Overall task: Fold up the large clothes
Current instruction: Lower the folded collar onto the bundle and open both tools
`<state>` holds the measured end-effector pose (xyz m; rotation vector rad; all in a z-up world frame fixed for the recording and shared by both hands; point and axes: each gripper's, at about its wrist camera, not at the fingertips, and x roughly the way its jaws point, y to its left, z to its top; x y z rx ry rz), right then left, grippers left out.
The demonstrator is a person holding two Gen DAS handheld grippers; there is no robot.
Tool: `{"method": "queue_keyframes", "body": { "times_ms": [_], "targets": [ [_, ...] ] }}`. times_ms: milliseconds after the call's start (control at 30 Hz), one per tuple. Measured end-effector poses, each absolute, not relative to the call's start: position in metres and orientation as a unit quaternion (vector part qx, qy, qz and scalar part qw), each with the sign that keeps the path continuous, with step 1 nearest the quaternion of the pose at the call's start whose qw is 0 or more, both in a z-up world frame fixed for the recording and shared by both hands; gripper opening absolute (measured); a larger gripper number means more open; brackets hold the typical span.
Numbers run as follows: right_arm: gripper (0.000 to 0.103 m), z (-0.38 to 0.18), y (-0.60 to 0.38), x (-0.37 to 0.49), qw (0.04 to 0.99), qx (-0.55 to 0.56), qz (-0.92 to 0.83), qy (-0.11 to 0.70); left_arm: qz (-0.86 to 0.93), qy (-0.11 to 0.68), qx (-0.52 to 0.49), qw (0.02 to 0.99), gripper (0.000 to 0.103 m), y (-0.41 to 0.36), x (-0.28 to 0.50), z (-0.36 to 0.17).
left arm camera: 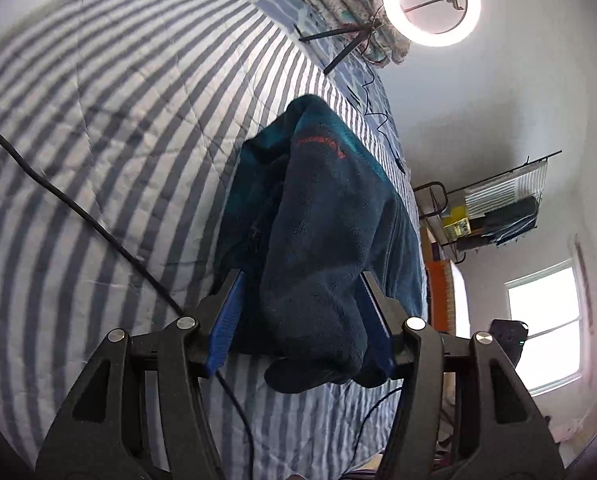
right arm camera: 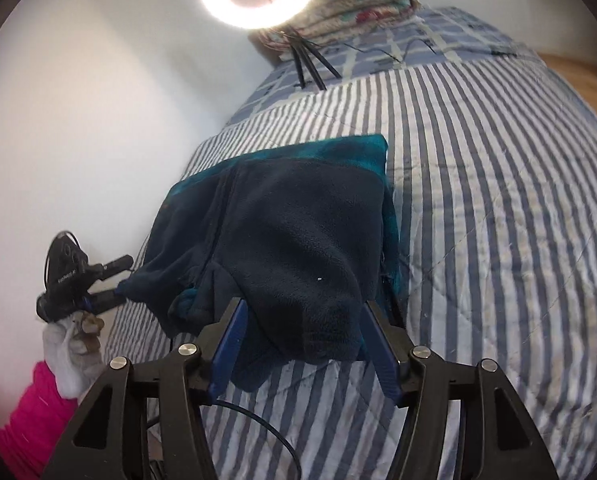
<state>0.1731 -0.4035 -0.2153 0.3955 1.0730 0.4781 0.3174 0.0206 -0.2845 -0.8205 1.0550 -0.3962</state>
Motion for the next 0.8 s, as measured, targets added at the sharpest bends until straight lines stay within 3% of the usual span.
{"method": "queue_keyframes", "body": {
  "times_ms": [33,100,133,167,200,267,467,567,700,800],
  "targets": [
    [0.062,-0.223,-0.403,0.177,0.807,0.200,0.221,0.510,-0.182,0.488,-0.380,0.764,0.051,0.018,0.319,-0.287],
    [0.060,-0.231,-0.402,0.182,0.799,0.218,0.217,0.517,-0.183,0.496,-0.374,0.762,0.016,0.010,0.322,-0.291],
    [0.050,-0.235,-0.401,0.184,0.796,0.226,0.217,0.518,-0.183,0.498,-0.365,0.765,0.013,0.005,0.322,-0.291],
    [0.028,-0.239,-0.400,0.185,0.791,0.237,0.220,0.520,-0.180,0.496,-0.346,0.776,0.011,-0.001,0.320,-0.287],
    [0.018,-0.241,-0.400,0.187,0.784,0.245,0.224,0.524,-0.182,0.492,-0.330,0.785,0.010,-0.005,0.318,-0.282],
    [0.007,-0.236,-0.401,0.188,0.788,0.229,0.220,0.528,-0.196,0.478,-0.334,0.788,0.009,-0.008,0.308,-0.273],
    [0.005,-0.210,-0.415,0.179,0.805,0.180,0.224,0.519,-0.179,0.493,-0.293,0.799,0.009,-0.013,0.286,-0.291],
    [0.004,-0.235,-0.411,0.176,0.794,0.161,0.211,0.547,-0.168,0.504,-0.284,0.798,0.009,-0.014,0.289,-0.312],
    [0.005,-0.249,-0.396,0.171,0.789,0.114,0.210,0.565,-0.174,0.500,-0.249,0.811,0.013,-0.017,0.286,-0.297],
    [0.015,-0.227,-0.397,0.169,0.801,0.087,0.221,0.550,-0.176,0.492,-0.216,0.825,0.020,-0.014,0.284,-0.275]
  ]
}}
